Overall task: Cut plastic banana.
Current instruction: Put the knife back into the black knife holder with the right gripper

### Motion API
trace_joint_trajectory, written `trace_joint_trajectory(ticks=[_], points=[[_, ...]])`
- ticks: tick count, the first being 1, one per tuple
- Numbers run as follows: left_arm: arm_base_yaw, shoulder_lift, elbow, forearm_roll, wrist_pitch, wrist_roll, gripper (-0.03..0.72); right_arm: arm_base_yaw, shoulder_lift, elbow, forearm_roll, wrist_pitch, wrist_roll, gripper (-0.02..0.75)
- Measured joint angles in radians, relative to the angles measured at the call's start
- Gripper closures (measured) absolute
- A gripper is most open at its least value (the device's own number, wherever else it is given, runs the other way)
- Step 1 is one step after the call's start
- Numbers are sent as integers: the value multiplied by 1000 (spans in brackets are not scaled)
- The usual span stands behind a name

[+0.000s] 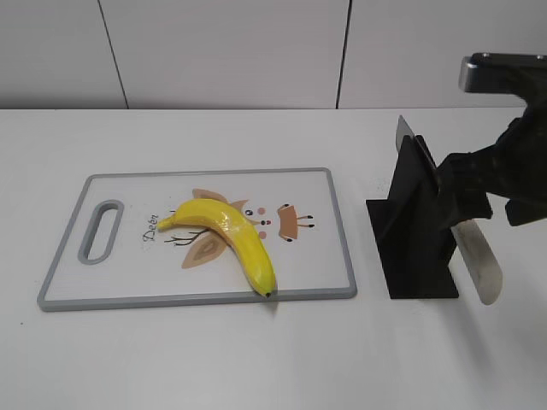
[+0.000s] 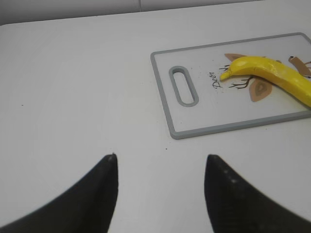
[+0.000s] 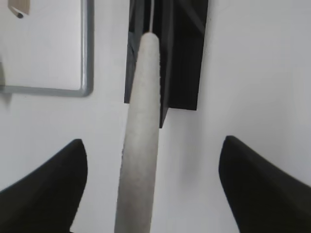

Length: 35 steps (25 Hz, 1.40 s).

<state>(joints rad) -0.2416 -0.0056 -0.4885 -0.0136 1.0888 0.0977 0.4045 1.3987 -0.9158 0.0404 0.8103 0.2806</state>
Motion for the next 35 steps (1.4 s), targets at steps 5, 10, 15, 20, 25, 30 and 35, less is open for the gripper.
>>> trace_joint_trajectory(ticks=[5, 10, 15, 20, 25, 30, 35], points=[[0, 0, 0, 0, 0, 0, 157, 0, -155, 3, 44, 20, -144, 91], [0, 0, 0, 0, 0, 0, 157, 0, -396, 110, 107, 50, -271, 101], [0, 0, 0, 0, 0, 0, 163, 0, -688, 244, 109, 71, -303, 115], [0, 0, 0, 0, 0, 0, 163, 0, -944, 327, 104, 140, -306, 138], [0, 0, 0, 0, 0, 0, 164, 0, -1126, 366, 102, 239, -308, 140], [0, 0, 0, 0, 0, 0, 165, 0, -1266, 408, 99, 240, -308, 142], [0, 0, 0, 0, 0, 0, 165, 0, -1343, 410, 99, 235, -308, 142]])
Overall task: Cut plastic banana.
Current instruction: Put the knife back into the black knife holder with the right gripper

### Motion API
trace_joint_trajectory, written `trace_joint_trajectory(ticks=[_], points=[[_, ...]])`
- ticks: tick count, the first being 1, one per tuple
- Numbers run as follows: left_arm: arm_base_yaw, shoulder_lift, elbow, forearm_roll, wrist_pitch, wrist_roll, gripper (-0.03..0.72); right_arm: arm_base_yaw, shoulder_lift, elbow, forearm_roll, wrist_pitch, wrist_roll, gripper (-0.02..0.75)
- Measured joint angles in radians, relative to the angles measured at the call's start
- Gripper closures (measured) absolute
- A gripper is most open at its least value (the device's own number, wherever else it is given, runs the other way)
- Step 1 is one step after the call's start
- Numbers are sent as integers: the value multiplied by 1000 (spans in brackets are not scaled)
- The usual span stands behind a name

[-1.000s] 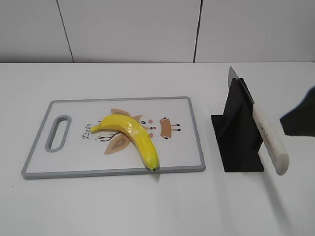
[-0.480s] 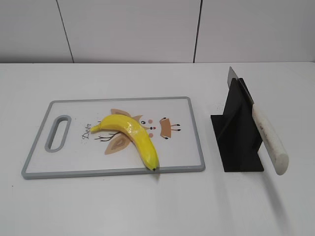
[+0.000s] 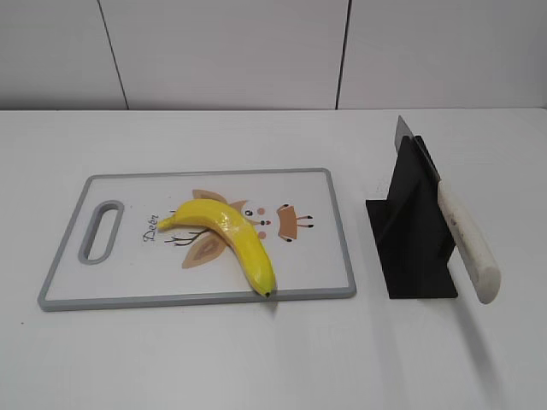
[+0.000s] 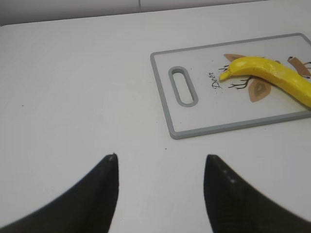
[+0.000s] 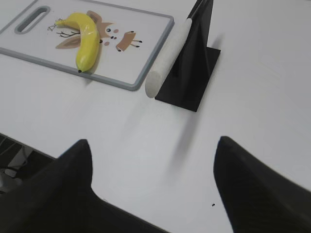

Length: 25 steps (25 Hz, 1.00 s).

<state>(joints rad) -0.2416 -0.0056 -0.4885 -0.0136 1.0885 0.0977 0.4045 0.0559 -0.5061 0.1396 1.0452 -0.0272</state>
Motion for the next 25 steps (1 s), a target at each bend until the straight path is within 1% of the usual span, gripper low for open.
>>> trace_joint_trajectory(ticks=[5, 8, 14, 16, 18, 25], points=[[0, 0, 0, 0, 0, 0, 165, 0, -44, 0, 19, -8, 0, 142], [0, 0, 0, 0, -1, 0, 169, -29, -61, 0, 27, -10, 0, 142], [0, 0, 0, 0, -1, 0, 176, -197, -61, 0, 40, -10, 0, 145], [0, 0, 0, 0, -1, 0, 176, -245, -61, 0, 40, -10, 0, 145], [0, 0, 0, 0, -1, 0, 180, -276, -61, 0, 41, -10, 0, 146], [0, 0, 0, 0, -1, 0, 188, -284, -61, 0, 46, -10, 0, 146]])
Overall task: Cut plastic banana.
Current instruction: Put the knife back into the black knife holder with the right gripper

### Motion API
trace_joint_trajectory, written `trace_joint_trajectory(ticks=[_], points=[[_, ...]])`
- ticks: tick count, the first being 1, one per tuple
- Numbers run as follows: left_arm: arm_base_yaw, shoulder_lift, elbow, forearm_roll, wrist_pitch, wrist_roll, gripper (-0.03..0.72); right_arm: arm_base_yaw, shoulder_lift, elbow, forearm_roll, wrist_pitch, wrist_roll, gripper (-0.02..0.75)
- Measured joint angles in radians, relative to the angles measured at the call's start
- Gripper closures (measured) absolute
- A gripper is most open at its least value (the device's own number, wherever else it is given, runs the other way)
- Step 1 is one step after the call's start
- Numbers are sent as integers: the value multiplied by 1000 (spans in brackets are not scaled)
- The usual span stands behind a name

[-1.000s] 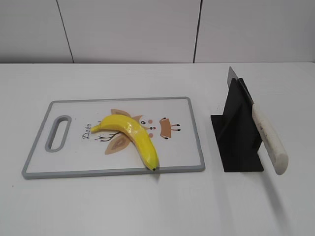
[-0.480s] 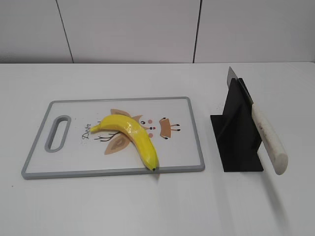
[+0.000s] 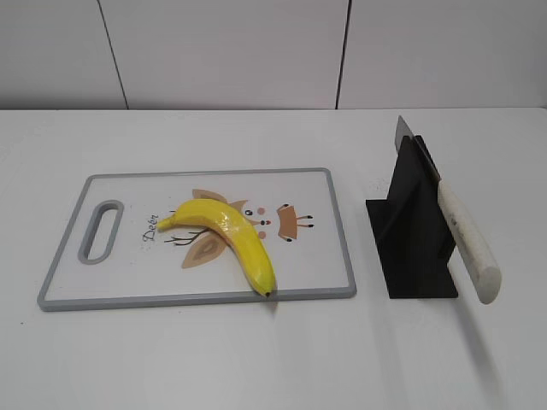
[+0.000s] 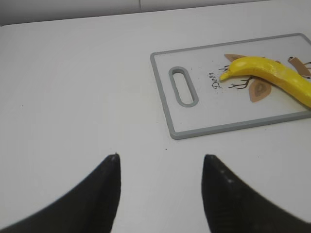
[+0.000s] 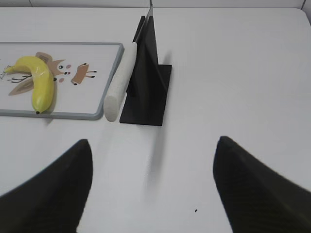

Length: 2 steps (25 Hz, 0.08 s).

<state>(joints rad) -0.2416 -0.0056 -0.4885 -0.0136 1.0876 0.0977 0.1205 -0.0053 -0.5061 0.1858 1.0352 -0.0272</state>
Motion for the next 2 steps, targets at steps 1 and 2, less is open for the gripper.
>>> trace_joint_trajectory(ticks=[1, 2], points=[[0, 0, 0, 0, 0, 0, 188, 0, 0, 0, 1, 0, 0, 146], [0, 0, 0, 0, 0, 0, 188, 0, 0, 0, 1, 0, 0, 146]])
